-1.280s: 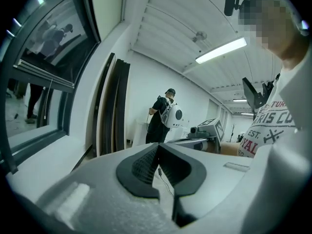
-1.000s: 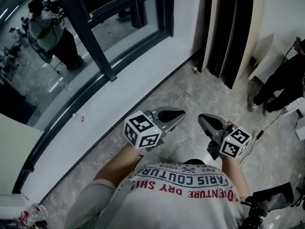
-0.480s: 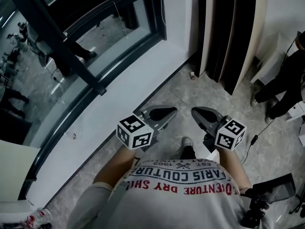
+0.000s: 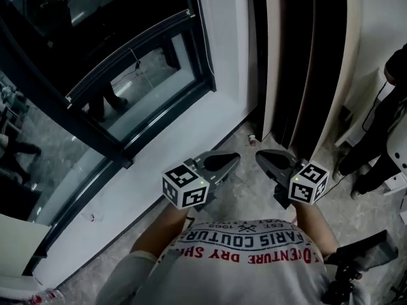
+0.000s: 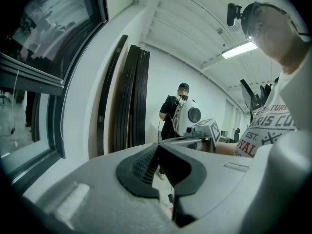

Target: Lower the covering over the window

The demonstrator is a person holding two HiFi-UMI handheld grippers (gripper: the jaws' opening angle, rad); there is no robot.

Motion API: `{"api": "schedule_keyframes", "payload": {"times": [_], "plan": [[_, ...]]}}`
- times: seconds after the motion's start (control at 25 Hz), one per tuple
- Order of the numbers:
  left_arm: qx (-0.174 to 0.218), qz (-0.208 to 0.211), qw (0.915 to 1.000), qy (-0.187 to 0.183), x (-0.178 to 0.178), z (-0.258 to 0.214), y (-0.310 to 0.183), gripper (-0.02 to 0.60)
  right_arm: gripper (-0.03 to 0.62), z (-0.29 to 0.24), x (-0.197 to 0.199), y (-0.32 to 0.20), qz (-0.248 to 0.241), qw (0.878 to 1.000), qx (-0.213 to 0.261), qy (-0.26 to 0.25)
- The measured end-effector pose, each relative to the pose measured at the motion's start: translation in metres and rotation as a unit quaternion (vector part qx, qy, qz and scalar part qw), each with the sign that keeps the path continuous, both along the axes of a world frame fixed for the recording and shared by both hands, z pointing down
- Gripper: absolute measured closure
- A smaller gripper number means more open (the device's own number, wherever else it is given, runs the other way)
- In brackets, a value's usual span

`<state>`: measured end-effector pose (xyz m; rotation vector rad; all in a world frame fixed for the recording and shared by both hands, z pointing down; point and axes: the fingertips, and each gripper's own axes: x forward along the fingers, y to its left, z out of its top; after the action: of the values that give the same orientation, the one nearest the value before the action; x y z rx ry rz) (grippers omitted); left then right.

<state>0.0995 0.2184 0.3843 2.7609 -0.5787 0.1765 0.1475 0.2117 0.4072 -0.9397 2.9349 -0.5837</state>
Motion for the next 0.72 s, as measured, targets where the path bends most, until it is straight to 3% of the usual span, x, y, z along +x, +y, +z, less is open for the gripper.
{"api": "schedule_keyframes", "payload": {"times": [0.44,0.72], "plan": [[-0.005,-0.021,0.9998,-0.002,-0.014,0.013,-0.102,0.580,0.590,0.023,-0.016,-0.094,-0.022,1.000,-0.012,-0.001],[-0.009,-0.015,0.9998,0.004,-0.028,0.022,-0.205,0.580,0.589,0.027,-0.038,-0.194,-0.018,1.000,-0.012,0.008]]}}
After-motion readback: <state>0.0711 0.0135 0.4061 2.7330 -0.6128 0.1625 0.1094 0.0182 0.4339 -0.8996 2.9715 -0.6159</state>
